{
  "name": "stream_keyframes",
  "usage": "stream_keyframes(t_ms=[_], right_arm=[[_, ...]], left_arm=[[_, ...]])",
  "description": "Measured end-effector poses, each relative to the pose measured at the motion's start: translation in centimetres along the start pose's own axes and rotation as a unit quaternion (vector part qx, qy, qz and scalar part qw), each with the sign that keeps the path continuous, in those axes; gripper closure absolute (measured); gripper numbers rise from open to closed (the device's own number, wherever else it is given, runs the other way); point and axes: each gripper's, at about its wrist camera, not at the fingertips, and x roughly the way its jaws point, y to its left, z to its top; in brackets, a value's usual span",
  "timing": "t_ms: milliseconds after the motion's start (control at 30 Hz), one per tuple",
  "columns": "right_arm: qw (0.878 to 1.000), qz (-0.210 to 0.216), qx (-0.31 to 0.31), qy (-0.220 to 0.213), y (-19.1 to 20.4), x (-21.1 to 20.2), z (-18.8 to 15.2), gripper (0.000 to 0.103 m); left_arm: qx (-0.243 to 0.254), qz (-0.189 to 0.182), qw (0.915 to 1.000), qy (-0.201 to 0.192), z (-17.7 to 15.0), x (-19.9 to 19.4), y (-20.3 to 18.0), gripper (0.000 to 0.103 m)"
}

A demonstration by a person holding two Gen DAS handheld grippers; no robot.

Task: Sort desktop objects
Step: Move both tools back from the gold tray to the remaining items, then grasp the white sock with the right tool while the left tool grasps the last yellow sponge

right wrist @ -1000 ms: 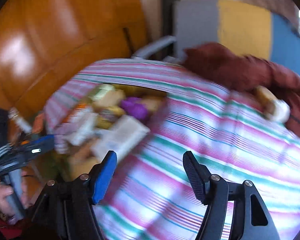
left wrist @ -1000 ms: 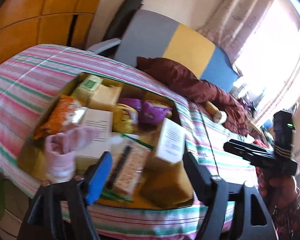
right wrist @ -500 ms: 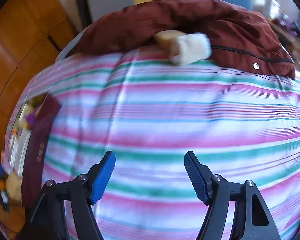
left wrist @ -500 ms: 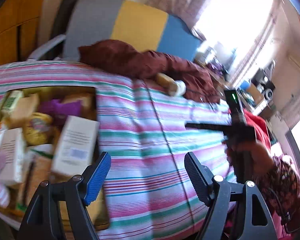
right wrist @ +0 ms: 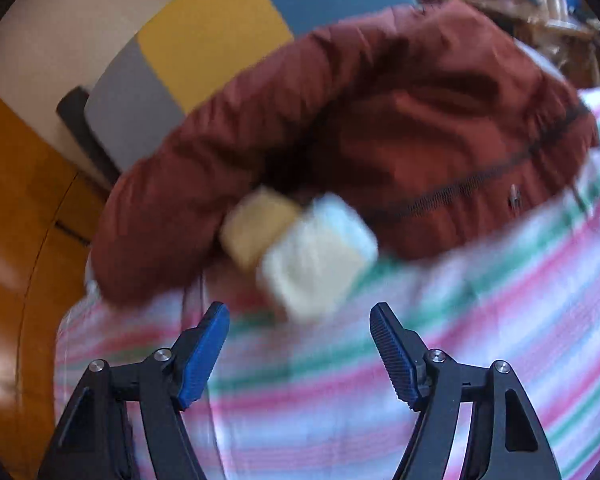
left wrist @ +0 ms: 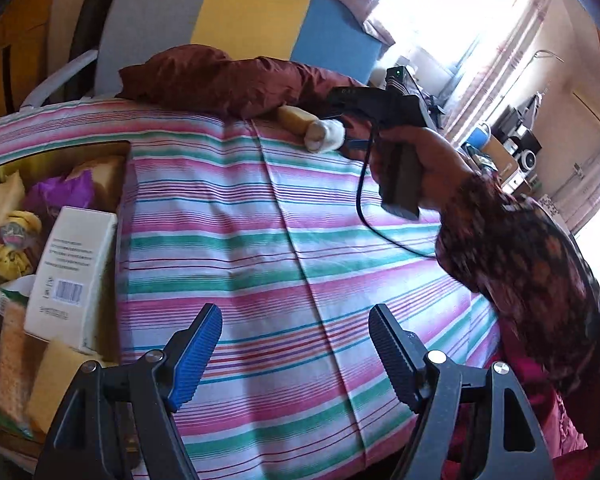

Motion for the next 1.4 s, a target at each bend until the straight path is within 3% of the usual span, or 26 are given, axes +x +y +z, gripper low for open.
stream_keyframes(t_ms=[133, 200, 400, 500, 567, 667, 733, 800, 967, 1167, 1267, 1333, 1400], right_arm=[[0.999, -0.033, 0.006, 0.013, -0.4, 2.1, 1.6, 0.026], [0.999, -0.026, 0.003, 0.019, -1.2, 2.0, 1.3, 0.019], [0.998, -0.048, 0.000, 0.042, -4.6, -1.5, -0.5, 0.014], [1.000, -0.024, 0.002, 0.012, -5.4, -3.2, -0.7, 0.014], [1.000, -0.006, -0.026, -0.001, -4.8, -3.2, -0.5, 0.011], [0.997, -0.027, -0.071, 0.017, -3.2, -1.7, -0.6, 0.010], [0.994, -0.045, -0.093, 0.042, -3.2, -0.7, -1.1, 0.013], [0.994, -0.024, -0.094, 0.051, -2.9, -0.3, -1.5, 0.029], [0.992, -0.015, -0.110, 0.061, -3.1, -1.3, -2.2, 0.038], [0.990, -0.031, -0.106, 0.091, -6.3, -4.9, -4.2, 0.038], [0.993, -0.001, -0.071, 0.094, -9.7, -5.6, -4.1, 0.038], [0.993, 0.015, -0.038, 0.111, -10.5, -5.5, -3.8, 0.039], [0.992, 0.017, -0.047, 0.113, -10.5, -5.3, -3.6, 0.039]], left_arm=[[-0.027, -0.001, 0.9996, 0.000, 0.6, 0.0, 1.4, 0.026], [-0.041, -0.004, 0.9991, -0.002, 1.1, 0.2, 1.9, 0.026], [-0.058, -0.022, 0.9980, -0.011, 2.1, 0.8, 1.9, 0.026], [-0.056, -0.025, 0.9980, -0.009, 2.3, 1.2, 1.5, 0.026], [-0.052, -0.025, 0.9983, -0.004, 2.5, 1.5, 1.2, 0.026], [-0.038, -0.017, 0.9991, 0.006, 3.1, 2.1, 0.5, 0.026], [-0.031, -0.016, 0.9993, 0.008, 3.7, 2.5, 0.1, 0.026], [-0.024, -0.014, 0.9995, 0.015, 4.6, 3.4, -0.3, 0.026], [-0.031, -0.019, 0.9990, 0.026, 7.9, 6.3, -0.9, 0.026], [-0.055, -0.016, 0.9980, 0.028, 12.2, 10.8, -2.4, 0.026], [-0.053, 0.005, 0.9982, 0.027, 14.5, 13.8, -3.5, 0.026], [-0.059, 0.018, 0.9973, 0.039, 16.3, 16.0, -4.1, 0.026], [-0.065, 0.016, 0.9963, 0.053, 18.0, 18.4, -4.6, 0.026]])
